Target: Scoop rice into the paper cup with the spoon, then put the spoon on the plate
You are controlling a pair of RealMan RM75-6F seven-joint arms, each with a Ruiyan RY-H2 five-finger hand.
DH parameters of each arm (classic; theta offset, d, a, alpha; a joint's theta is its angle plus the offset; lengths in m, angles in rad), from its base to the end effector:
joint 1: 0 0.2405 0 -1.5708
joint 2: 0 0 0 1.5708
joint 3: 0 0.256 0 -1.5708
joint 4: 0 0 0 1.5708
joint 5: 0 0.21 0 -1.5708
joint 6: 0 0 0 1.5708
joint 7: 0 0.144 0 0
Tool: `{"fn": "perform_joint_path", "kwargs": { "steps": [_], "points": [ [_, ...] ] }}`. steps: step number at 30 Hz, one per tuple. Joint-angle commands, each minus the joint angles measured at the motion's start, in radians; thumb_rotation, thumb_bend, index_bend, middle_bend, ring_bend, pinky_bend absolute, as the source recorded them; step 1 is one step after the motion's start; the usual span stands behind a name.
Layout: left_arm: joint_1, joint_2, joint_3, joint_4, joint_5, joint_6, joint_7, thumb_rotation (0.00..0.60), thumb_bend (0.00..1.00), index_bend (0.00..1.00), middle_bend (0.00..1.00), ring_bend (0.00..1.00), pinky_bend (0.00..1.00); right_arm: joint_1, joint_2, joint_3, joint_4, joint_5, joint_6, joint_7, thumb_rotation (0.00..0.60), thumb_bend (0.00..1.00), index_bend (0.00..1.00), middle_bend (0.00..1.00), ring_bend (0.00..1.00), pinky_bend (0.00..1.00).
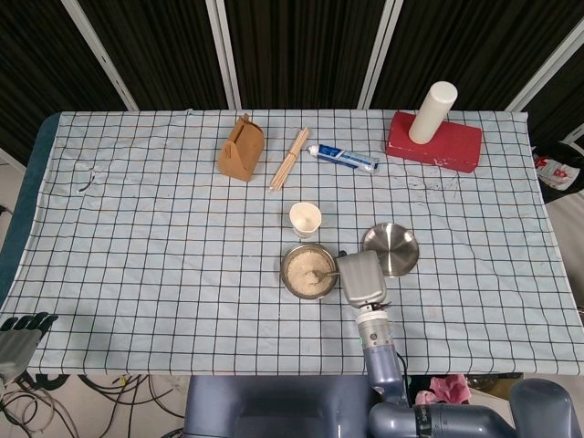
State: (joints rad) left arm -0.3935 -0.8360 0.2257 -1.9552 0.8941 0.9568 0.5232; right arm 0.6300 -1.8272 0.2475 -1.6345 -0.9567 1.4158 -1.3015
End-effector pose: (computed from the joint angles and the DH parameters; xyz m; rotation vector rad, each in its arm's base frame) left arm -0.3316 0.1620 0.1527 -1.6623 -1.1930 0.0161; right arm -0.1106 -0.2920 -0.0361 1.6455 -0.5324 0.5395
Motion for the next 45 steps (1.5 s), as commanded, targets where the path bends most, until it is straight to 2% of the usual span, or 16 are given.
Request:
{"fn": "perform_joint_path", "kwargs": {
  "steps": [1,17,24,30,37,45],
  "points": [
    [0.0,0.0,0.0,0.0,-0.001,0.001,0.001,0.6,0.08,0.0,0.0,0.0,0.0,-0.002,0.006,0.014,-0.023,0.021,0.001,0.015,0.6,0.41,0.64,1.0,1.0,1.0],
    [0.001,-0.002,0.003,0.001,-0.002,0.004,0.005,0.6,0.08,0.0,0.0,0.0,0.0,0.016,0.036,0.037,-0.089,0.076,0.02,0.022,0.6,0.41,0.64,1.0,1.0,1.0],
    [0.0,-0.002,0.006,0.001,-0.006,0.004,0.01,0.6,0.08,0.0,0.0,0.0,0.0,0.041,0.049,0.067,-0.118,0.105,0.035,-0.001,0.6,0.42,0.64,1.0,1.0,1.0],
    [-0.003,-0.003,0.008,0.001,-0.017,0.004,0.021,0.6,0.08,0.0,0.0,0.0,0.0,0.075,0.063,0.126,-0.149,0.145,0.048,-0.02,0.6,0.41,0.64,1.0,1.0,1.0],
    [-0.007,-0.005,0.011,0.002,-0.044,0.004,0.036,0.6,0.08,0.0,0.0,0.0,0.0,0.128,0.086,0.219,-0.166,0.229,0.056,-0.048,0.6,0.42,0.64,1.0,1.0,1.0],
    [-0.014,-0.008,0.011,-0.004,-0.073,0.008,0.049,0.6,0.08,0.0,0.0,0.0,0.0,0.199,0.1,0.29,-0.089,0.327,0.023,-0.06,0.6,0.42,0.64,1.0,1.0,1.0]
  ]
}}
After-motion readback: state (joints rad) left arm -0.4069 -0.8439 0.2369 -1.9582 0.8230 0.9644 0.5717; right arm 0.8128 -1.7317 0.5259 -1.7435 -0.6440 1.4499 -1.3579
